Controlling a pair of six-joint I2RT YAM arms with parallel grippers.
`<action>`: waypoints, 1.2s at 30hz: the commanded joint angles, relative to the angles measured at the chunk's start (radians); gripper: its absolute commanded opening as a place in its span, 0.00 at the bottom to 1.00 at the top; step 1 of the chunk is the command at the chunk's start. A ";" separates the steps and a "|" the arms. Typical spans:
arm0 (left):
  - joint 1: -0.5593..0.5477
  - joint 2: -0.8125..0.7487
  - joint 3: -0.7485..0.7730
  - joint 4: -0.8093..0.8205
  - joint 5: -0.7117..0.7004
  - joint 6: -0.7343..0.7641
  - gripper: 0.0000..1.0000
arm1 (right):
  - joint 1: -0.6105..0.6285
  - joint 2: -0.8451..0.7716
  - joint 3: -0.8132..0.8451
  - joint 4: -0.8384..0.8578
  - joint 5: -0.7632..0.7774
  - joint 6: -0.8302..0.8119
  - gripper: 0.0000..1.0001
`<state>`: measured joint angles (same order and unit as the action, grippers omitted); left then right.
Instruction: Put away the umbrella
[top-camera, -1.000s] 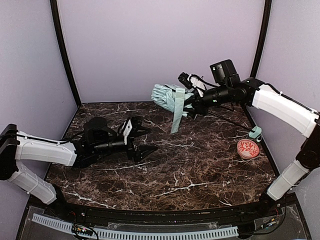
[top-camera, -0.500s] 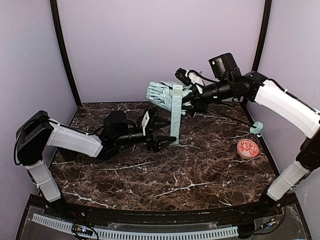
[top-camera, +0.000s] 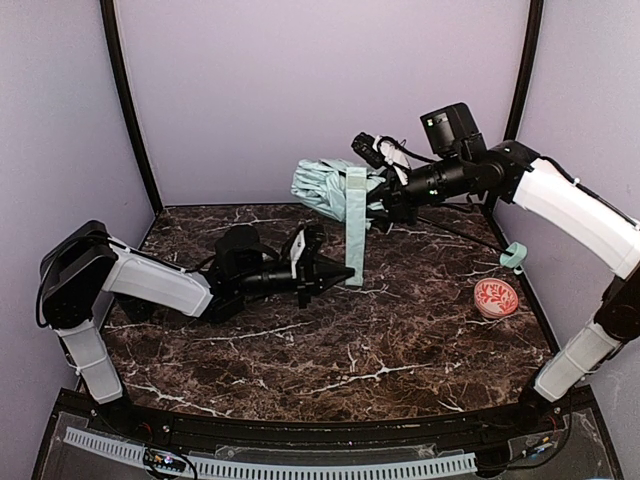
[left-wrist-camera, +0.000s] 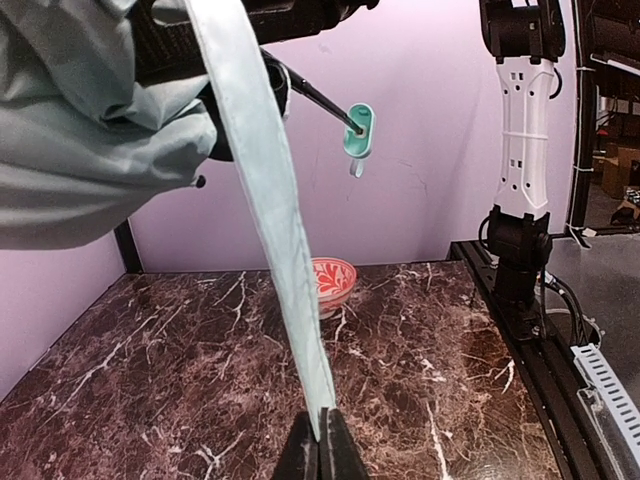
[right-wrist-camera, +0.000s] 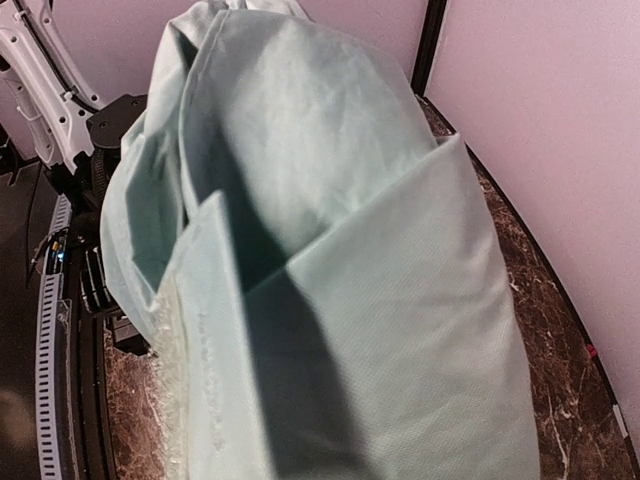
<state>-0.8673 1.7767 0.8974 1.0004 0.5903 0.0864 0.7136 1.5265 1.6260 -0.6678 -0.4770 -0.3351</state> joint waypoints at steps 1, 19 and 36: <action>-0.003 -0.025 -0.030 0.028 -0.063 0.051 0.00 | 0.007 -0.050 0.035 0.034 -0.051 0.010 0.00; 0.088 -0.129 -0.197 -0.276 -0.134 0.384 0.00 | -0.092 -0.168 0.106 -0.014 -0.139 0.013 0.00; 0.236 -0.058 0.270 -0.337 -0.064 0.839 0.00 | 0.199 -0.033 -0.158 -0.423 -0.295 -0.446 0.00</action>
<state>-0.6968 1.7500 1.1313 0.7567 0.6300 0.8108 0.8295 1.4433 1.5597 -0.9638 -0.6113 -0.7307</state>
